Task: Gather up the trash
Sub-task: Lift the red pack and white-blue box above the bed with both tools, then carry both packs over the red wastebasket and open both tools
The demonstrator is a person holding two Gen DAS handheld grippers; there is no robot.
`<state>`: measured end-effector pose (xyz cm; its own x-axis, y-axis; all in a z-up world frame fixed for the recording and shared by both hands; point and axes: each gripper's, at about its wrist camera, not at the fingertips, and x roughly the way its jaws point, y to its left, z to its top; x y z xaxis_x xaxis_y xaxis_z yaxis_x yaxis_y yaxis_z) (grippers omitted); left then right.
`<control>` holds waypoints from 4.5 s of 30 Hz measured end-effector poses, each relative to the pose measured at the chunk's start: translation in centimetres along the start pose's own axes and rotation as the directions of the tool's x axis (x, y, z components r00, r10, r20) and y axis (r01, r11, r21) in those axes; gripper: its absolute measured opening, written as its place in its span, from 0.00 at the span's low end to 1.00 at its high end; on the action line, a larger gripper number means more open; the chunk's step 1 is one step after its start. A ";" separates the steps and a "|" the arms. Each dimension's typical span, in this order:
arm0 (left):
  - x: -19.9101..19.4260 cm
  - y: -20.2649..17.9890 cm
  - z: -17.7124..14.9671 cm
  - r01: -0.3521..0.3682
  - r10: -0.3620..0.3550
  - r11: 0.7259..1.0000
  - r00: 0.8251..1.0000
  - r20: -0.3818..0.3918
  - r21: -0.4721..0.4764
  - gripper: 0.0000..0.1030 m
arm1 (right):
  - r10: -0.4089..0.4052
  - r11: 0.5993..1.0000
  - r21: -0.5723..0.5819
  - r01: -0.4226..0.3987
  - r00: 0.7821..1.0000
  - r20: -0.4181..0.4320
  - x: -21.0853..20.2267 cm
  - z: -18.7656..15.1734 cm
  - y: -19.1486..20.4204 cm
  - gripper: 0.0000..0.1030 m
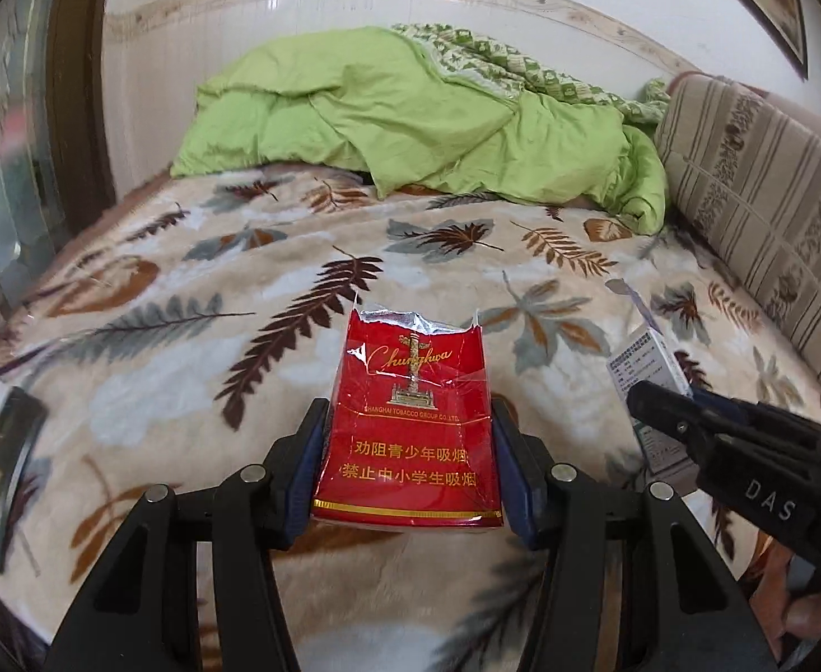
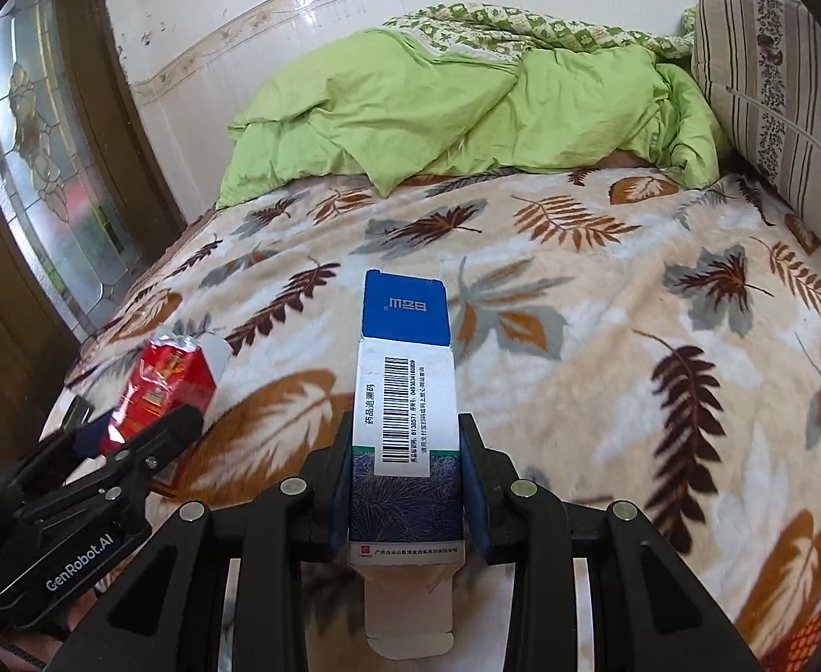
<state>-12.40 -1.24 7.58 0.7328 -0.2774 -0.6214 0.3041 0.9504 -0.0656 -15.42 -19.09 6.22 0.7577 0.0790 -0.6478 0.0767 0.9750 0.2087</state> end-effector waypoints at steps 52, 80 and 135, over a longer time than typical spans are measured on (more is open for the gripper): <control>-0.9 0.3 -1.8 -0.088 0.087 0.995 0.996 0.018 0.045 0.52 | -0.017 1.000 -0.013 0.018 1.000 0.025 -1.0 -1.2 -0.5 0.34; -4.5 -6.4 -0.3 0.172 -0.175 0.978 0.984 0.014 0.121 0.52 | 0.032 0.961 0.271 -0.048 0.998 0.063 -9.6 -1.9 -6.7 0.34; -6.9 -39.2 -4.0 0.760 -0.629 0.552 0.649 -0.428 0.342 0.68 | -0.508 0.638 0.670 0.378 0.861 -0.003 -30.6 -12.9 -29.6 0.52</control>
<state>-31.83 -36.05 11.29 0.0236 -0.7171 -0.6966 0.9334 0.2653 -0.2415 -49.25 -47.71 10.38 0.6121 -0.4265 -0.6660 0.7701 0.5129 0.3794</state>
